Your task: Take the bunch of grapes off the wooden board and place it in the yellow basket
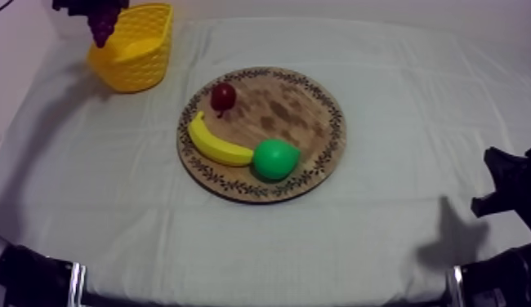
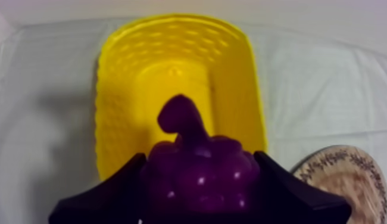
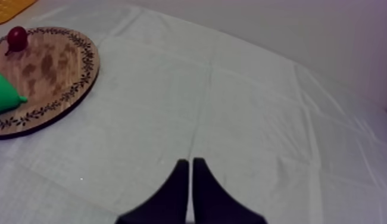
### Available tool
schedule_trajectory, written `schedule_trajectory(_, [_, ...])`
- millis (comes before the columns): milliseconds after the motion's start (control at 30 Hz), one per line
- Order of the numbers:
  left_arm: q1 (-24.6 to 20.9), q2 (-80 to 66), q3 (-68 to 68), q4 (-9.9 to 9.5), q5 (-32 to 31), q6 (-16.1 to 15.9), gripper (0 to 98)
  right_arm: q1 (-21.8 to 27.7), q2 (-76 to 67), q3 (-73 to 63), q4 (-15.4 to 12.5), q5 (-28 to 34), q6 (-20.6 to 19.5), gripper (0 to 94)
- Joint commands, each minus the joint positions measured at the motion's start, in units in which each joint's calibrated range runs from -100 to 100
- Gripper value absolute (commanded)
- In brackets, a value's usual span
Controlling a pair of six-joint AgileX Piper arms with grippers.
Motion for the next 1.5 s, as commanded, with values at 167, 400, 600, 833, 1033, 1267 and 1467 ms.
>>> schedule_trajectory(167, [-1.13, 8.14, -7.42, -0.28, 0.87, -0.10, 59.2, 0.02, 0.00, -0.01, 0.00, 0.02, 0.00, 0.5])
schedule_trajectory(400, [-1.14, 13.78, -10.87, -0.47, 0.95, 0.18, 59.2, 0.02, 0.00, -0.01, 0.00, 0.02, 0.00, 0.5])
schedule_trajectory(600, [-0.96, 18.13, -11.91, -0.97, -0.30, 0.99, 58.8, 0.02, 0.00, -0.01, 0.00, 0.02, 0.00, 0.5])
schedule_trajectory(833, [-0.95, 20.65, -13.13, -0.83, 0.09, 1.42, 59.0, 0.02, 0.00, -0.01, 0.00, 0.02, 0.00, 0.5])
schedule_trajectory(1033, [-0.66, 20.91, -13.52, -1.10, 0.19, 1.69, 60.4, 0.02, 0.00, -0.01, 0.00, 0.02, 0.00, 0.5])
schedule_trajectory(1267, [-0.24, 20.21, -12.40, -1.13, -1.18, 1.67, 81.4, 0.02, 0.00, -0.01, 0.00, 0.02, 0.00, 0.5])
schedule_trajectory(1467, [-0.19, 18.58, -9.68, -1.14, -3.80, 2.15, 87.6, 0.02, 0.00, -0.01, 0.00, 0.02, 0.00, 0.5])
